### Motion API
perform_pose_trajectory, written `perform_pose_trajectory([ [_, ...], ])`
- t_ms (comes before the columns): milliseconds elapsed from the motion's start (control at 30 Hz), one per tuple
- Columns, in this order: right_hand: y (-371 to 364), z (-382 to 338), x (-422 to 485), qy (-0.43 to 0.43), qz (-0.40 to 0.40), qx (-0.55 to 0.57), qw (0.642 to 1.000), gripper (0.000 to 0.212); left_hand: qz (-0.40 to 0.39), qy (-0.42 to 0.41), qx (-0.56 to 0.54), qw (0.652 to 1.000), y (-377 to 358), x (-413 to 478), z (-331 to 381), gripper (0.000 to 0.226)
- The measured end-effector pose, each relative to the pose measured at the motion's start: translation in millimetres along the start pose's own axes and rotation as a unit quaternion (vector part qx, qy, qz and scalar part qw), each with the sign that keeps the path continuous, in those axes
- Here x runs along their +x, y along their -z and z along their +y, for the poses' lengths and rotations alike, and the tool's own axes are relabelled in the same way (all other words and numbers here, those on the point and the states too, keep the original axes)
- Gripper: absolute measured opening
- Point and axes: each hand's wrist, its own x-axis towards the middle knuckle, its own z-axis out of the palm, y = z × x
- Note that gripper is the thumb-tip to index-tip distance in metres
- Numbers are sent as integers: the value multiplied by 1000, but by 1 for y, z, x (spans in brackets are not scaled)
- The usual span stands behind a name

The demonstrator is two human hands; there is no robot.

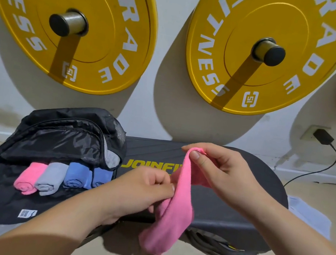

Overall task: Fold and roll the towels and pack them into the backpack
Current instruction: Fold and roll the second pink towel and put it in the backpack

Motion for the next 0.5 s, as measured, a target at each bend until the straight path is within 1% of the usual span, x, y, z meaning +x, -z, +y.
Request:
perform_pose_trajectory([
  [33,0,0,0,1,-3,-5,1000,20,11,-8,6,1000,0,1,-1,22],
  [100,3,-2,-1,-1,-3,-33,999,20,80,-33,29,996,5,4,-2,21],
  [167,9,-1,-1,-7,-13,-99,995,20,153,-70,62,984,12,7,-4,24],
  [200,13,2,0,-18,-17,-125,992,23,173,-90,75,978,15,8,-3,25],
  [233,14,3,0,-29,-17,-125,992,27,178,-107,77,975,17,7,-3,26],
  [267,14,3,-1,-41,-15,-102,994,29,174,-119,73,975,17,6,-2,26],
  [333,11,4,-2,-51,-21,-77,995,28,157,-138,79,975,13,3,1,25],
  [367,7,4,-2,-50,-24,-88,995,29,146,-148,82,975,10,1,3,24],
  [433,1,6,-2,-51,-33,-93,994,33,121,-169,68,976,6,-2,8,22],
  [500,0,7,0,-54,-32,-72,995,37,103,-186,42,976,4,-4,13,19],
])
